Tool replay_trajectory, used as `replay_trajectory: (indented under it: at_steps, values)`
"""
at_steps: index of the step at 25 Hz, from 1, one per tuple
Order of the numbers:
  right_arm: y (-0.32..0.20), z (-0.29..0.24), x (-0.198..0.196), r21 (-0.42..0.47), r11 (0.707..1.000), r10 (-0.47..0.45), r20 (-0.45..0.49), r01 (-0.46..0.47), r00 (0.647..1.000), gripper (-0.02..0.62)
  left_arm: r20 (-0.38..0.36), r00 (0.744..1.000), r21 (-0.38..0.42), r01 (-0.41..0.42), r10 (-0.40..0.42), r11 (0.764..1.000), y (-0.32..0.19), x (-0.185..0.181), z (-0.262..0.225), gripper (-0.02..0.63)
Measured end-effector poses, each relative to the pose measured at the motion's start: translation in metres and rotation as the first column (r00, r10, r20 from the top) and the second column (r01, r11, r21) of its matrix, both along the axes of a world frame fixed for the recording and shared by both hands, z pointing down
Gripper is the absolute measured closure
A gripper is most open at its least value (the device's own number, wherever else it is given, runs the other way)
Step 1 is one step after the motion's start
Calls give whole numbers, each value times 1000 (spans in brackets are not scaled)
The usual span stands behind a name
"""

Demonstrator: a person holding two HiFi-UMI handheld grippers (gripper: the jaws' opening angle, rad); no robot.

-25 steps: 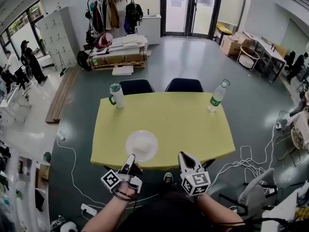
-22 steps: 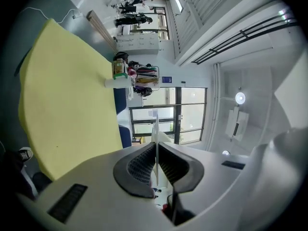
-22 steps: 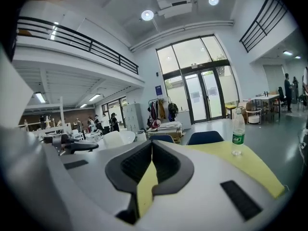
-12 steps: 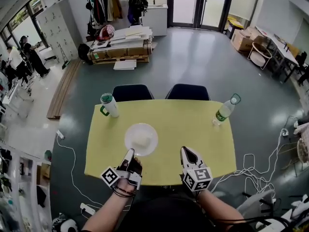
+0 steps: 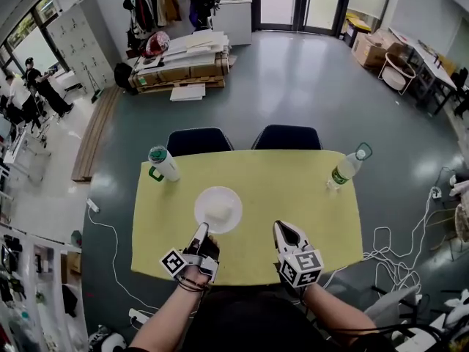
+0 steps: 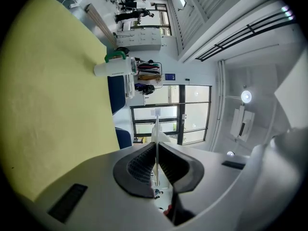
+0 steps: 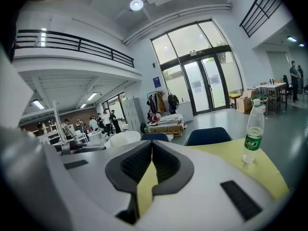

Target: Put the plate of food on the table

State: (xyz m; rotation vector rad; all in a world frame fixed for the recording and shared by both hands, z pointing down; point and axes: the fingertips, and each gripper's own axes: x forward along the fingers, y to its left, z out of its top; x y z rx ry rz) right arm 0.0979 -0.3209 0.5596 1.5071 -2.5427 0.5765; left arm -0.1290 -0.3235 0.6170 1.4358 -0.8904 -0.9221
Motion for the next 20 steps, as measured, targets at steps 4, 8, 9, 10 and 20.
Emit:
replay_trajectory:
  at_steps: [4,8,9,10,20]
  values:
    - [-7,5,-8,-7,1000,20,-2,-20,1000,581,-17,999,-8,-41,41,999,-18,-1,26,580]
    - [-10,11,-30,-16,999,29,-4,-29,1000,581,-36,998,-38,-56,55,998,-31,-13,57,580]
    - [-10,14,-35,-19,1000,25,-7,-25,1000,581,-37,998,-55,-57,55,997,-34,-15,67,580]
    - [-9,17,-38,-24,1000,19,-10,-19,1000,582,-40,998,-72,-60,58,996,-37,-15,77,580]
    - [6,68,-36,-124,991,40,-45,-45,998,581,-6,990,-144,-141,141,980,-61,5,176,581]
